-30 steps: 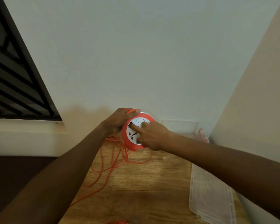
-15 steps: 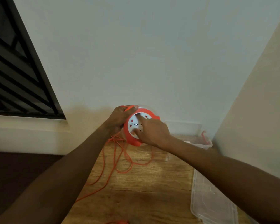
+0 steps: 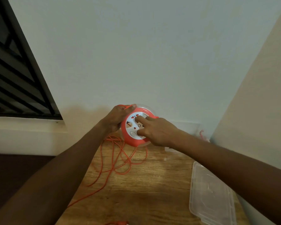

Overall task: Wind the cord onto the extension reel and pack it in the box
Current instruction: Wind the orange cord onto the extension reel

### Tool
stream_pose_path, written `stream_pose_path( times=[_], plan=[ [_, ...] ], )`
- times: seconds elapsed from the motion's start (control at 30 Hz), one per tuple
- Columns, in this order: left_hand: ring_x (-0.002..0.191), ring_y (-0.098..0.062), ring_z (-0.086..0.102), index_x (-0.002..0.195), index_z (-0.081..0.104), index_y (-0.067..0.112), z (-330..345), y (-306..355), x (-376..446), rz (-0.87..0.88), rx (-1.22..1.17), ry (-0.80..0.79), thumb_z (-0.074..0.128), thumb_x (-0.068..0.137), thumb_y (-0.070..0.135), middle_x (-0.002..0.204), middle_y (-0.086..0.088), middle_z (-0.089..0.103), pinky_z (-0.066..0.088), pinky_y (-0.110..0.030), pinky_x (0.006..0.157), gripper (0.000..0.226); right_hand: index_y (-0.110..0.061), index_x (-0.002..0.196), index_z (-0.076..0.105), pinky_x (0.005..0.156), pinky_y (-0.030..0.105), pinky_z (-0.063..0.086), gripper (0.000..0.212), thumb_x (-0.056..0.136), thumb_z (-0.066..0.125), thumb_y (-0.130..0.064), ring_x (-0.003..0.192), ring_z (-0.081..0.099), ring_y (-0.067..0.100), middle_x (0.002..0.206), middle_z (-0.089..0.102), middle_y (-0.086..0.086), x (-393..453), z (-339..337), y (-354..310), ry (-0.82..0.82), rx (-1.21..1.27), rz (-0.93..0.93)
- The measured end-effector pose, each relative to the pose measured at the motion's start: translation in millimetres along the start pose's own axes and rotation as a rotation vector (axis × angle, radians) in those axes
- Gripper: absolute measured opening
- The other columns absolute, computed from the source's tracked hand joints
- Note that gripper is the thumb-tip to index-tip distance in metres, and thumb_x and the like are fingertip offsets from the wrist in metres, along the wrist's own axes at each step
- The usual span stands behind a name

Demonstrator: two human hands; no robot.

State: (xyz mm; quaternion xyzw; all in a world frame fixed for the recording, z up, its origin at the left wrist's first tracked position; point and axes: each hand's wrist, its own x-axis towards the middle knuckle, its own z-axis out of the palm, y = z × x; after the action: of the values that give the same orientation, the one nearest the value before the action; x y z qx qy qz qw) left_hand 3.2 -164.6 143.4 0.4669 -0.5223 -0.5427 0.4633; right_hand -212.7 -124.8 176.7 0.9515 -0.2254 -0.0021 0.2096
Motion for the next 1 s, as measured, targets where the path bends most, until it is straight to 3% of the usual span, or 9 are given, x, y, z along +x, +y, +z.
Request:
stream_pose_path(
  times=[0.1,0.17,0.23,0.33,0.47,0.57,0.7,0.9,1.0],
  plan=[
    [0.077,-0.03,0.076,0.102,0.079,0.008,0,1,0,-0.011,0.05,-0.048,0.064,0.1,0.039,0.101,-0.024,0.078,0.066,-0.037,0.066,0.035,-0.029,0.125,0.062,0.052,0.031,0.038,0.04,0.088,0.066,-0.015,0.11,0.056,0.031,0.151,0.033,0.011,3,-5,12,-0.077,-0.099,-0.087],
    [0.076,-0.028,0.078,0.1,0.081,0.012,1,2,-1,-0.042,0.07,-0.059,0.063,0.1,0.039,0.096,-0.017,0.081,0.065,-0.036,0.063,0.032,-0.031,0.127,0.06,0.056,0.033,0.046,0.037,0.092,0.062,-0.018,0.113,0.055,0.032,0.156,0.026,0.007,6,-11,14,-0.127,-0.186,-0.179],
    [0.076,-0.028,0.079,0.096,0.082,0.017,3,4,-1,-0.057,0.107,-0.078,0.064,0.099,0.04,0.094,-0.014,0.082,0.064,-0.035,0.061,0.03,-0.032,0.127,0.06,0.067,0.04,0.056,0.035,0.095,0.06,-0.019,0.117,0.052,0.033,0.161,0.019,0.005,8,-14,12,-0.176,-0.287,-0.275],
    [0.078,-0.028,0.079,0.099,0.082,0.015,8,9,-1,-0.042,0.12,-0.099,0.073,0.086,0.049,0.096,-0.015,0.082,0.064,-0.035,0.061,0.037,-0.031,0.134,0.056,0.083,0.048,0.053,0.037,0.097,0.057,-0.023,0.125,0.046,0.039,0.162,0.014,0.009,9,-12,3,-0.247,-0.367,-0.261],
    [0.075,-0.025,0.079,0.093,0.084,0.02,7,15,0,-0.038,0.124,-0.08,0.077,0.076,0.055,0.092,-0.012,0.082,0.064,-0.034,0.062,0.039,-0.035,0.146,0.039,0.086,0.047,0.049,0.047,0.101,0.051,-0.027,0.12,0.05,0.043,0.159,0.017,0.02,16,-11,-10,-0.269,-0.43,-0.185],
    [0.081,-0.028,0.079,0.095,0.084,0.023,3,10,-2,-0.026,0.09,-0.038,0.074,0.088,0.047,0.098,-0.013,0.082,0.066,-0.037,0.067,0.027,-0.033,0.154,0.016,0.08,0.042,0.051,0.062,0.101,0.048,-0.027,0.106,0.059,0.037,0.138,0.045,0.027,20,-11,-9,-0.219,-0.444,-0.102],
    [0.086,-0.03,0.081,0.101,0.083,0.026,5,10,-5,0.012,0.041,0.012,0.067,0.098,0.038,0.102,-0.009,0.082,0.064,-0.035,0.063,0.02,-0.015,0.156,0.004,0.072,0.039,0.05,0.076,0.097,0.051,-0.023,0.09,0.067,0.033,0.113,0.065,0.017,23,-2,-11,-0.159,-0.197,0.164],
    [0.077,-0.026,0.08,0.097,0.082,0.024,4,8,-9,0.015,0.024,0.079,0.066,0.098,0.037,0.096,-0.011,0.083,0.064,-0.033,0.06,0.021,-0.015,0.155,-0.002,0.084,0.04,0.052,0.093,0.09,0.063,-0.028,0.111,0.06,0.034,0.136,0.054,0.019,25,8,-18,-0.157,0.633,0.561],
    [0.075,-0.025,0.08,0.092,0.084,0.023,3,5,-9,-0.016,0.025,0.056,0.067,0.098,0.037,0.094,-0.012,0.083,0.064,-0.033,0.06,0.023,-0.015,0.155,-0.006,0.073,0.038,0.053,0.096,0.088,0.062,-0.025,0.1,0.064,0.034,0.124,0.061,0.018,21,13,-27,-0.165,0.588,0.549]
  ],
)
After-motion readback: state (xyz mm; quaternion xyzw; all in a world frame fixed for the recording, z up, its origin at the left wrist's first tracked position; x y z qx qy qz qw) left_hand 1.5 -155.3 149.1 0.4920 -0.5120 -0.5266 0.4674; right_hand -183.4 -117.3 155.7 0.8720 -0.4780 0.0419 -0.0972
